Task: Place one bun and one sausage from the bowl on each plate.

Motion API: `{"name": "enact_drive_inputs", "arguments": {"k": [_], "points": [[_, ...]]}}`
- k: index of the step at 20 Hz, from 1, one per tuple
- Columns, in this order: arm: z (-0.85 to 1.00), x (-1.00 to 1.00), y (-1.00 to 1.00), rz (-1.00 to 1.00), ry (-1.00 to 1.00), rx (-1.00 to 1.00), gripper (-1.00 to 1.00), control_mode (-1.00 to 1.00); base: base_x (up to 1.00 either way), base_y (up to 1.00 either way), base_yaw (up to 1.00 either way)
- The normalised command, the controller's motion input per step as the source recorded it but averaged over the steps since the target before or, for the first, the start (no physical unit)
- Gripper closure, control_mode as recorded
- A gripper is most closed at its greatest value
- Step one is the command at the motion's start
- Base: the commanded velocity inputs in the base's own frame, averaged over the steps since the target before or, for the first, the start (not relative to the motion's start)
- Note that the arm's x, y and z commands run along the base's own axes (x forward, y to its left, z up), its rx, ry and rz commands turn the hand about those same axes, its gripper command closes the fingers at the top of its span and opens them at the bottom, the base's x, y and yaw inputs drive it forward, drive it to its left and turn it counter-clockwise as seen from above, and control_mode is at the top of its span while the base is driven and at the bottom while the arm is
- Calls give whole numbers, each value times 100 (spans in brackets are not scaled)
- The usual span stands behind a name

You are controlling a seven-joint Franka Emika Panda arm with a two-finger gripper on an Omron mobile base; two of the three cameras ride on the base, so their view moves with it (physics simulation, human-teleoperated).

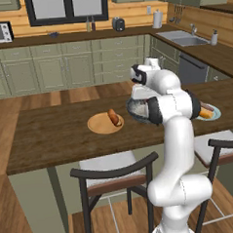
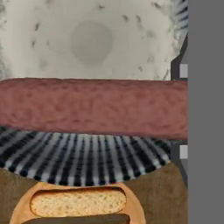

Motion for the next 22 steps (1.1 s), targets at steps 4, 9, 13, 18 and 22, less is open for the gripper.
{"name": "enact_drive_inputs", "arguments": {"k": [4, 9, 13, 18, 22], "points": [[2, -85, 55, -5, 0, -2, 100, -100, 0, 0, 0], [25, -30, 67, 0, 0, -3, 100, -100, 0, 0, 0], [4, -1, 91, 0, 0, -7, 100, -100, 0, 0, 0], [0, 0, 86, 2, 0, -7, 100, -100, 0, 0, 0], [0, 0, 65, 3, 0, -3, 100, -100, 0, 0, 0]]}}
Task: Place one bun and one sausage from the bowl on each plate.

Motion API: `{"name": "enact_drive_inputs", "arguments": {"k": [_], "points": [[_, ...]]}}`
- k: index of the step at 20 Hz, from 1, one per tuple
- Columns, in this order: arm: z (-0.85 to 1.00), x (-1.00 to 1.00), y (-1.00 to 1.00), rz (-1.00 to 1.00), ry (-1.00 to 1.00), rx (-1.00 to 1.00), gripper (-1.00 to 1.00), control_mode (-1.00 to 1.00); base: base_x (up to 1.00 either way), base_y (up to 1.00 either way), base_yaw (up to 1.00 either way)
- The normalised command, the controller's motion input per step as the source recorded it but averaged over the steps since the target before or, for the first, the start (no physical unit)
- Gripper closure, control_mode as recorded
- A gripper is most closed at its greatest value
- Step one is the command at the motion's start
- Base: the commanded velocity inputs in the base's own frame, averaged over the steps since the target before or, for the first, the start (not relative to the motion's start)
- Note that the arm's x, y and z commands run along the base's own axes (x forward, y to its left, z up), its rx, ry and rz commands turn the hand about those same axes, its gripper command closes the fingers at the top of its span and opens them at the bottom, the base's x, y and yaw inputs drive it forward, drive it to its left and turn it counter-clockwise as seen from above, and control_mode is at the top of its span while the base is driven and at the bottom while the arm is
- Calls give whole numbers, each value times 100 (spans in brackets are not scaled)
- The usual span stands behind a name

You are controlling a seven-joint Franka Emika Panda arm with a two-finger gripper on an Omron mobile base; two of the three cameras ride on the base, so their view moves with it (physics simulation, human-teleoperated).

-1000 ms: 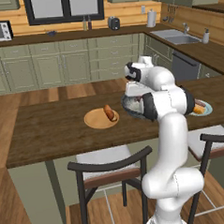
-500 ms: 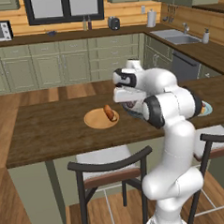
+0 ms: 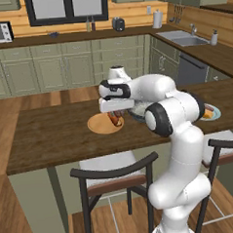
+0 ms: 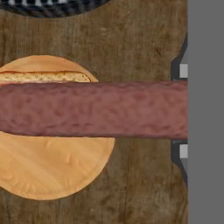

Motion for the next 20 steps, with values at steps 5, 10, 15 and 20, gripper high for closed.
{"name": "enact_drive_inputs", "arguments": {"k": [5, 10, 15, 20], "points": [[0, 0, 52, 0, 0, -1, 100, -100, 0, 0, 0], [0, 0, 55, 0, 3, -3, 100, -100, 0, 0, 0], [-8, 30, 29, 0, 3, -1, 100, -100, 0, 0, 0], [-23, 48, 0, 0, 1, 0, 100, -100, 0, 0, 0]]}}
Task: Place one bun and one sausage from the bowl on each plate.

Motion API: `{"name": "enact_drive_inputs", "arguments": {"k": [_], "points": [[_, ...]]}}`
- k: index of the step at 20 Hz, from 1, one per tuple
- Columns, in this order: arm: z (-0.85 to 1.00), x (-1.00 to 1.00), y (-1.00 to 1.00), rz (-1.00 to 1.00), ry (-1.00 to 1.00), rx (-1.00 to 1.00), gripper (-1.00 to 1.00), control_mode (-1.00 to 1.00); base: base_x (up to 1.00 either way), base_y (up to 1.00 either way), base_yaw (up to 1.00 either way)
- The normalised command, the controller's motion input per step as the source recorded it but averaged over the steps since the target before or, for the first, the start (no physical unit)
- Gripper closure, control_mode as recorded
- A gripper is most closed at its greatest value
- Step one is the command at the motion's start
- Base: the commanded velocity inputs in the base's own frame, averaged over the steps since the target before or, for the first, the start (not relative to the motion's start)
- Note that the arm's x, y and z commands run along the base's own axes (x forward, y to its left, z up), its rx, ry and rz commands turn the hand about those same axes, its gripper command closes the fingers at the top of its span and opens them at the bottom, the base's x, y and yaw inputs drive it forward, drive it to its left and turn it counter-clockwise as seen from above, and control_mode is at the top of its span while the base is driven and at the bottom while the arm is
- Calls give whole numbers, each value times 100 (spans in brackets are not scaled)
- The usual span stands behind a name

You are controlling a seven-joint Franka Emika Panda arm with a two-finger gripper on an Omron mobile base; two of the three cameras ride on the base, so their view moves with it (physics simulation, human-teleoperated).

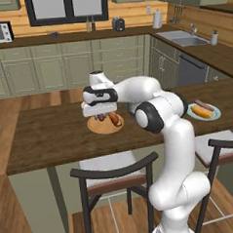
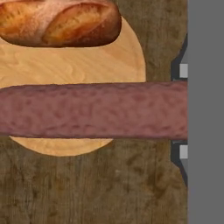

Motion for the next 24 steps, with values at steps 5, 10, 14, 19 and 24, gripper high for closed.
{"name": "enact_drive_inputs", "arguments": {"k": [5, 10, 14, 19, 24], "points": [[-20, 53, 0, 0, 0, 0, 100, -100, 0, 0, 0], [-22, 49, 0, 0, 0, 0, 100, -100, 0, 0, 0], [-22, 45, 0, 0, 0, 0, 100, -100, 0, 0, 0], [-35, 19, 0, 1, 0, 0, 100, -100, 0, 0, 0], [-44, 0, 0, 3, 0, 0, 100, -100, 0, 0, 0]]}}
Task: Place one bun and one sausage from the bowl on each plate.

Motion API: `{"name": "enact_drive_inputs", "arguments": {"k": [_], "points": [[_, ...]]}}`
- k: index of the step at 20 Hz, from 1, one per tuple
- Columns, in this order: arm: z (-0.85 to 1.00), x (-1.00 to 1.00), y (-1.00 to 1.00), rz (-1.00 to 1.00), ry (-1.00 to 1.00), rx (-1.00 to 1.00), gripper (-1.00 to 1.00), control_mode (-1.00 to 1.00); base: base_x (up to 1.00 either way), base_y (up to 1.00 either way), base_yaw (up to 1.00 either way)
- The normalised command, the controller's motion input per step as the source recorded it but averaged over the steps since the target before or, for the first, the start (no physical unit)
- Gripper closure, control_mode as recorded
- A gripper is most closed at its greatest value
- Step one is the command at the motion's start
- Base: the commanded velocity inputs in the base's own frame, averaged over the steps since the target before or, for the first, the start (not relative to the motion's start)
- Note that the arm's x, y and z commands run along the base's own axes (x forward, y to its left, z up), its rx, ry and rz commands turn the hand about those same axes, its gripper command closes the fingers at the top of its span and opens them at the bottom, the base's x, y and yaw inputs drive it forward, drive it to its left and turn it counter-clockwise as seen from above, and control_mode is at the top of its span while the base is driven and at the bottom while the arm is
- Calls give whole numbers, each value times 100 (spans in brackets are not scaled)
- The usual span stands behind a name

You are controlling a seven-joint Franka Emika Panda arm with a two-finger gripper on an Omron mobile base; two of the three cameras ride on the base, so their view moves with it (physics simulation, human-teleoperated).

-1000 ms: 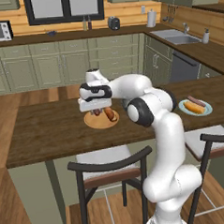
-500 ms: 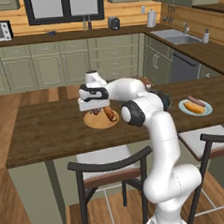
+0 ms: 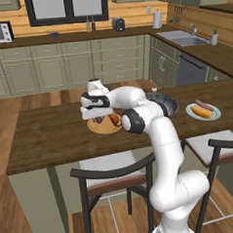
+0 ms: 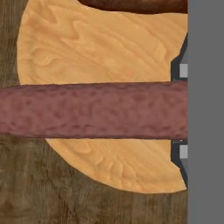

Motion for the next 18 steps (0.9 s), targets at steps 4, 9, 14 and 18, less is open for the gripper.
{"name": "enact_drive_inputs", "arguments": {"k": [4, 9, 14, 18], "points": [[-40, 0, 0, 4, 0, 0, 100, -100, 0, 0, 0], [-14, 0, 0, 2, 0, 0, -100, -100, 0, 0, 0], [0, 0, 0, 0, 0, 0, -100, -100, 0, 0, 0], [0, -1, -6, 0, 0, 0, -100, -100, 0, 0, 0]]}}
